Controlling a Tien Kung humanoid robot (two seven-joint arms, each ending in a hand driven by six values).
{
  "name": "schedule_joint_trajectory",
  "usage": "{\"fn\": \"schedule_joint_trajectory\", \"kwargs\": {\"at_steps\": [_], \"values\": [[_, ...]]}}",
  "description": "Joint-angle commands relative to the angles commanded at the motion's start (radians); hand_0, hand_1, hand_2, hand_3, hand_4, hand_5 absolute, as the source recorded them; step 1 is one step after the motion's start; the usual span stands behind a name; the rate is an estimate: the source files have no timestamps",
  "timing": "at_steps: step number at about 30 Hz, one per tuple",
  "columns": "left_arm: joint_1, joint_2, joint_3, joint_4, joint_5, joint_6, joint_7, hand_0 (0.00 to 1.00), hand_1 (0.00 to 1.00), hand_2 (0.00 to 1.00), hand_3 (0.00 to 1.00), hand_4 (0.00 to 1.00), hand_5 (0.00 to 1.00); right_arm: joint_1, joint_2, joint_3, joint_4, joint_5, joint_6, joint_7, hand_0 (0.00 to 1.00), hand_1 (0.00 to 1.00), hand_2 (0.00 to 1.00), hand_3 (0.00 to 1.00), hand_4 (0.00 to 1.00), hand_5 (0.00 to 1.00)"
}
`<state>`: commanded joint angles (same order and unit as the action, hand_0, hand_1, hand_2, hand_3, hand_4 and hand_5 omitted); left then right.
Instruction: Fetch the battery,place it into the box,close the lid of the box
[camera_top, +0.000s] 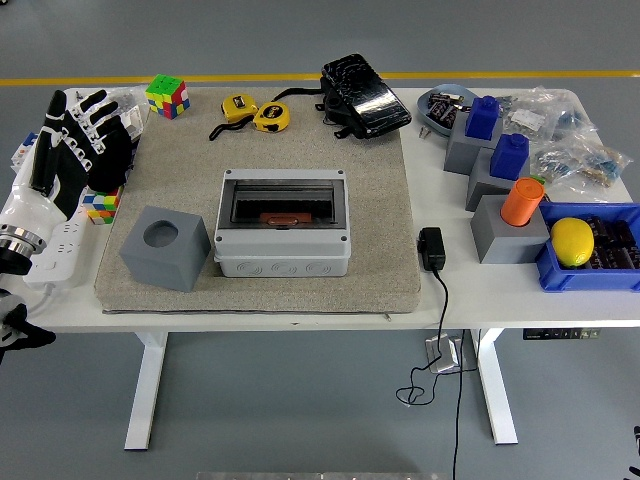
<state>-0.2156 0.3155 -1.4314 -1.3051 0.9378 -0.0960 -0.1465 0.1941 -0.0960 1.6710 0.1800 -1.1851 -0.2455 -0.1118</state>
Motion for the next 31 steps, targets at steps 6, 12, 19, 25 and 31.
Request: {"fn": "schedule_joint_trajectory", "kwargs": {"at_steps": [6,12,19,25,31], "values": [[-0.001,0.002,0.001,0.001,-0.002,0.001,-0.001,0.906,0.91,0.901,0.899,0.998,0.998,0.001,-0.001,0.0,0.0,0.0,0.0,-0.001,0.833,0.806,0.766,0.788,0.998,0.998],[-0.002,0.003,0.003,0.004,-0.002,0.001,0.0,0.906,0.91,0.9,0.9,0.998,0.998,0.002,-0.001,-0.002,0.0,0.001,0.0,-0.001,0.832,0.806,0.765,0.788,0.998,0.998],[-0.004,0.004,0.003,0.006,-0.004,0.002,-0.001,0.905,0.91,0.9,0.903,0.998,0.998,0.003,-0.002,-0.004,0.0,0.004,-0.001,-0.002,0.832,0.805,0.766,0.788,0.998,0.998],[-0.005,0.004,0.004,0.007,-0.004,0.003,-0.001,0.907,0.909,0.9,0.902,0.998,0.998,0.004,0.0,-0.003,0.0,0.004,0.0,-0.001,0.829,0.805,0.766,0.787,0.998,0.998],[-0.007,0.004,0.002,0.005,-0.003,0.006,-0.004,0.906,0.909,0.9,0.903,0.998,0.998,0.005,0.0,-0.001,0.0,0.003,0.0,-0.001,0.83,0.804,0.765,0.788,0.998,0.998]]}}
